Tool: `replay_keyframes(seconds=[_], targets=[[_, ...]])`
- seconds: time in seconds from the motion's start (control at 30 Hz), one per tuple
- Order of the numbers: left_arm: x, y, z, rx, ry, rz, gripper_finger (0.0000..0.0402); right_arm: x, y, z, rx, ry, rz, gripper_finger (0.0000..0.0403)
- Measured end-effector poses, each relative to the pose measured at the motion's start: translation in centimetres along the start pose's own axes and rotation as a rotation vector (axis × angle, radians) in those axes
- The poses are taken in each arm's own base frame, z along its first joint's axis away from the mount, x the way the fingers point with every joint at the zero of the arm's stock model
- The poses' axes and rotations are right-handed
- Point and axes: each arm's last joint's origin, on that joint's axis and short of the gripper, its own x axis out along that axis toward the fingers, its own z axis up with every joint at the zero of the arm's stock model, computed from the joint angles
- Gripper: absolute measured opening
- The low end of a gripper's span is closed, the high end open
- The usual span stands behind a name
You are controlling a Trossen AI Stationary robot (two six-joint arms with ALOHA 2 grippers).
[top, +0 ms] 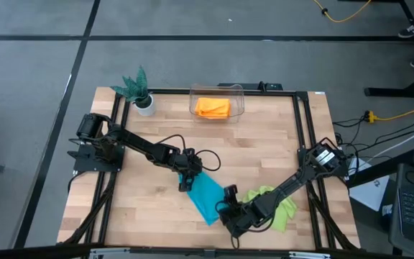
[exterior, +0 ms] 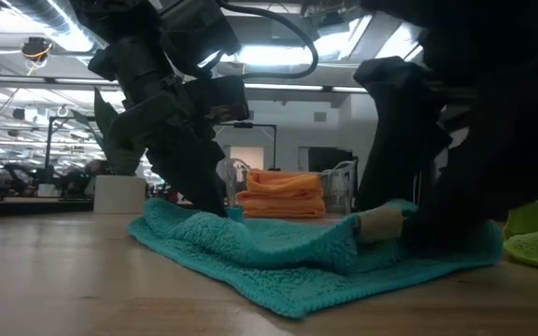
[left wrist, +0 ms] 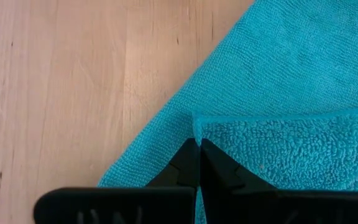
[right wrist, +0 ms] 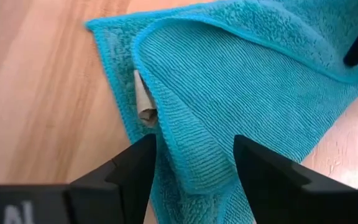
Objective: Fold microfiber towels
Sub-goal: Fold the blue microfiber towel
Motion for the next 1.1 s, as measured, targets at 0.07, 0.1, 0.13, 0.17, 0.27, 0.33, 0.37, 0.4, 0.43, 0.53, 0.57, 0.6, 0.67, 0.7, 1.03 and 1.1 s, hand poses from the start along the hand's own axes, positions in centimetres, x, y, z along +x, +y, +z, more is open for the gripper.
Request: replay_keyframes(seconds=[0.07,0.1,0.13,0.17,0.27,0.33,0.37,0.4,0.43,0.53,0.57,0.6,0.67,0.7,1.03,1.1], targets=[[0.00,0.00,0.00,0.000,0.000,0.000,0.0000,0.12,-0.20,0.02,0.007,0.004,-0.003,0.0211],[0.00,0.00,0.00,0.000,0.000,0.000,0.0000,0.13,-0.23,0.04,0.008,0.004,0.002,0.0207],[0.00,0.00,0.00,0.000,0.000,0.000,0.0000,0.16,-0.27,0.04,0.008,0.008,0.011,0.0203],[0.00,0.00,0.00,0.000,0.000,0.000,0.0000,0.21,-0.31,0.01,0.009,0.015,0.024,0.0199],[0.00,0.00,0.00,0.000,0.000,0.000,0.0000,0.23,-0.31,0.05,0.016,0.016,0.046,0.0186],[0.00,0.00,0.00,0.000,0.000,0.000,0.0000,0.23,-0.31,0.05,0.013,0.016,0.046,0.0176],[0.00,0.00,0.00,0.000,0.000,0.000,0.0000,0.23,-0.31,0.06,0.012,0.015,0.046,0.0170],[0.00,0.00,0.00,0.000,0.000,0.000,0.0000,0.23,-0.31,0.06,0.013,0.015,0.046,0.0165],[0.00,0.00,0.00,0.000,0.000,0.000,0.0000,0.23,-0.31,0.06,0.016,0.015,0.046,0.0160],[0.00,0.00,0.00,0.000,0.000,0.000,0.0000,0.24,-0.28,0.15,0.016,0.007,0.048,0.0145],[0.00,0.00,0.00,0.000,0.000,0.000,0.0000,0.23,-0.27,0.21,0.018,0.001,0.049,0.0140],[0.00,0.00,0.00,0.000,0.000,0.000,0.0000,0.23,-0.26,0.24,0.020,-0.002,0.050,0.0135],[0.01,0.00,-0.01,0.001,0.001,0.000,0.0000,0.23,-0.26,0.26,0.021,-0.004,0.050,0.0124],[0.00,0.00,0.00,0.000,0.000,0.000,0.0000,0.24,-0.26,0.25,0.020,-0.004,0.050,0.0118],[0.00,0.00,0.00,0.001,0.000,0.000,0.0002,0.23,-0.27,0.26,0.053,-0.003,0.050,0.0011],[0.00,0.00,0.00,0.001,0.000,0.000,0.0005,0.23,-0.27,0.26,0.071,-0.002,0.050,0.0011]])
